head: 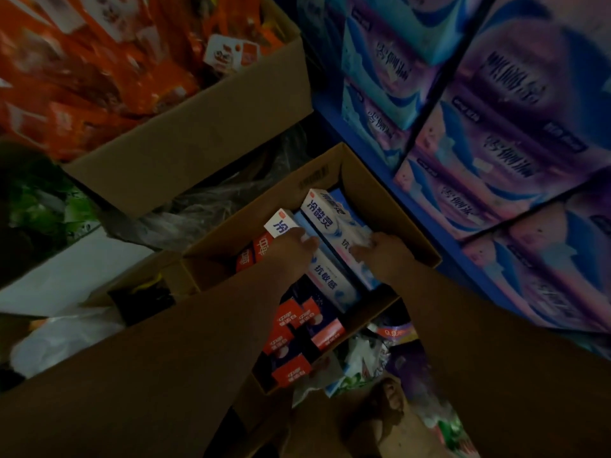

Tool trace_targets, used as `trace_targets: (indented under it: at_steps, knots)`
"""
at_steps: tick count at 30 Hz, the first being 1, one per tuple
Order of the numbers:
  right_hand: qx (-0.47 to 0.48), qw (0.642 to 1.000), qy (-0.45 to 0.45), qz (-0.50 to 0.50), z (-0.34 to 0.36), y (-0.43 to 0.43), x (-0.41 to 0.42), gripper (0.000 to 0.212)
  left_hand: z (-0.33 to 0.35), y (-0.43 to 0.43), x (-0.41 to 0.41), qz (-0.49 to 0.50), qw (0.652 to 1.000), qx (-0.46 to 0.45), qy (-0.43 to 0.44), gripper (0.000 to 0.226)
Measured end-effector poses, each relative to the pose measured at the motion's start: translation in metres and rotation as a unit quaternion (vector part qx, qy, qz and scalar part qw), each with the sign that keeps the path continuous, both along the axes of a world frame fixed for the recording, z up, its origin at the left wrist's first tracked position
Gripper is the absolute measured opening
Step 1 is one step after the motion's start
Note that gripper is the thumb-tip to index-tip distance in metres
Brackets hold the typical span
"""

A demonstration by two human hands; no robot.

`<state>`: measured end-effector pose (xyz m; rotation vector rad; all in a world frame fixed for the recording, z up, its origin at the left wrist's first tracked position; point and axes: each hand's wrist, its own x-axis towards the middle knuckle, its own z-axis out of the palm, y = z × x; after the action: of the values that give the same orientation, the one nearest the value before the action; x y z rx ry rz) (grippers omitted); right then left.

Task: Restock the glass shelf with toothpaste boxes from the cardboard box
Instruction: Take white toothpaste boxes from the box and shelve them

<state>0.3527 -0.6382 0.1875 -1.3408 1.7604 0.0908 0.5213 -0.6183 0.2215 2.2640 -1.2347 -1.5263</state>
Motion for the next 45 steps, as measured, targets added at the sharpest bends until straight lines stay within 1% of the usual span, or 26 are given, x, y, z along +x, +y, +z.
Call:
trace_targets:
  at_steps: [2,3,4,6,7,8,9,10,11,12,13,14,15,16,18,19,21,23,28,31,33,35,37,41,43,45]
  knots:
    - [0.045,0.989,-0.119,-0.080,0.007,0.003,-0.005,0.039,-0.001,-0.003,-0.002,0.023,0.999,-0.025,0.010,0.049]
    - [0.072,0.977,-0.170,-0.106,0.012,0.006,-0.007,0.041,0.002,-0.003,-0.005,0.056,0.997,-0.038,0.025,0.048]
    - [0.092,0.968,-0.203,-0.119,0.017,0.008,-0.007,0.050,0.004,-0.002,-0.007,0.103,0.992,-0.044,0.051,0.050]
    - [0.116,0.953,-0.247,-0.130,0.023,0.012,-0.006,0.074,0.004,-0.002,-0.011,0.225,0.961,-0.018,0.157,0.055]
    - [0.123,0.948,-0.262,-0.133,0.025,0.013,-0.005,0.077,0.005,-0.001,-0.013,0.282,0.932,0.008,0.228,0.051]
    - [0.127,0.943,-0.275,-0.139,0.031,0.014,-0.002,0.069,0.008,-0.001,-0.014,0.321,0.900,0.024,0.294,0.042]
    - [0.135,0.937,-0.288,-0.142,0.035,0.015,-0.001,0.055,0.012,-0.001,-0.014,0.341,0.878,0.029,0.334,0.032]
    - [0.149,0.929,-0.308,-0.141,0.036,0.014,0.000,0.042,0.015,-0.002,-0.012,0.348,0.869,0.029,0.351,0.024]
    - [0.168,0.917,-0.331,-0.149,0.037,0.013,-0.002,0.036,0.018,-0.002,-0.010,0.352,0.866,0.027,0.353,0.021]
    - [0.175,0.909,-0.345,-0.155,0.036,0.011,-0.002,0.041,0.019,-0.001,-0.006,0.348,0.869,0.023,0.352,0.020]
    - [0.171,0.908,-0.344,-0.168,0.037,0.008,0.000,0.053,0.019,0.000,-0.001,0.341,0.870,0.020,0.355,0.019]
    - [0.162,0.911,-0.329,-0.187,0.036,0.005,0.005,0.067,0.019,0.001,0.004,0.336,0.871,0.020,0.357,0.018]
    - [0.157,0.925,-0.289,-0.192,0.032,0.003,0.012,0.078,0.019,0.004,0.009,0.334,0.870,0.022,0.363,0.017]
    - [0.150,0.947,-0.229,-0.166,0.027,0.002,0.021,0.081,0.018,0.007,0.016,0.334,0.869,0.024,0.364,0.017]
    - [0.117,0.989,-0.087,-0.026,0.015,0.007,0.037,0.065,0.016,0.015,0.029,0.327,0.869,0.028,0.370,0.018]
    - [0.093,0.995,-0.030,0.036,0.008,0.012,0.044,0.056,0.016,0.019,0.035,0.323,0.866,0.031,0.380,0.019]
    - [0.094,0.993,0.019,0.073,-0.007,0.020,0.053,0.051,0.016,0.026,0.048,0.313,0.864,0.041,0.393,0.023]
    - [0.098,0.992,0.024,0.076,-0.020,0.023,0.058,0.052,0.015,0.030,0.058,0.307,0.859,0.049,0.407,0.026]
    - [0.136,0.987,0.018,0.085,-0.024,0.020,0.053,0.070,0.018,0.031,0.063,0.306,0.845,0.047,0.435,0.038]
    - [0.126,0.987,0.036,0.091,-0.025,0.019,0.057,0.056,0.013,0.031,0.063,0.299,0.844,0.041,0.442,0.034]
    - [0.099,0.989,0.049,0.093,-0.023,0.023,0.060,0.044,0.008,0.032,0.063,0.295,0.846,0.041,0.442,0.028]
    - [0.069,0.990,0.067,0.101,-0.020,0.029,0.058,0.038,0.004,0.034,0.062,0.297,0.849,0.042,0.435,0.028]
    - [0.069,0.984,0.097,0.132,-0.014,0.029,0.058,0.037,0.003,0.036,0.061,0.308,0.847,0.042,0.432,0.028]
    - [0.119,0.969,0.121,0.179,0.008,0.020,0.055,0.051,0.013,0.038,0.060,0.309,0.847,0.038,0.431,0.029]
    - [0.112,0.966,0.115,0.203,0.024,0.015,0.049,0.046,0.025,0.037,0.060,0.308,0.848,0.030,0.430,0.030]
    - [0.082,0.973,0.108,0.188,0.047,0.011,0.042,0.045,0.041,0.036,0.060,0.312,0.844,0.017,0.436,0.030]
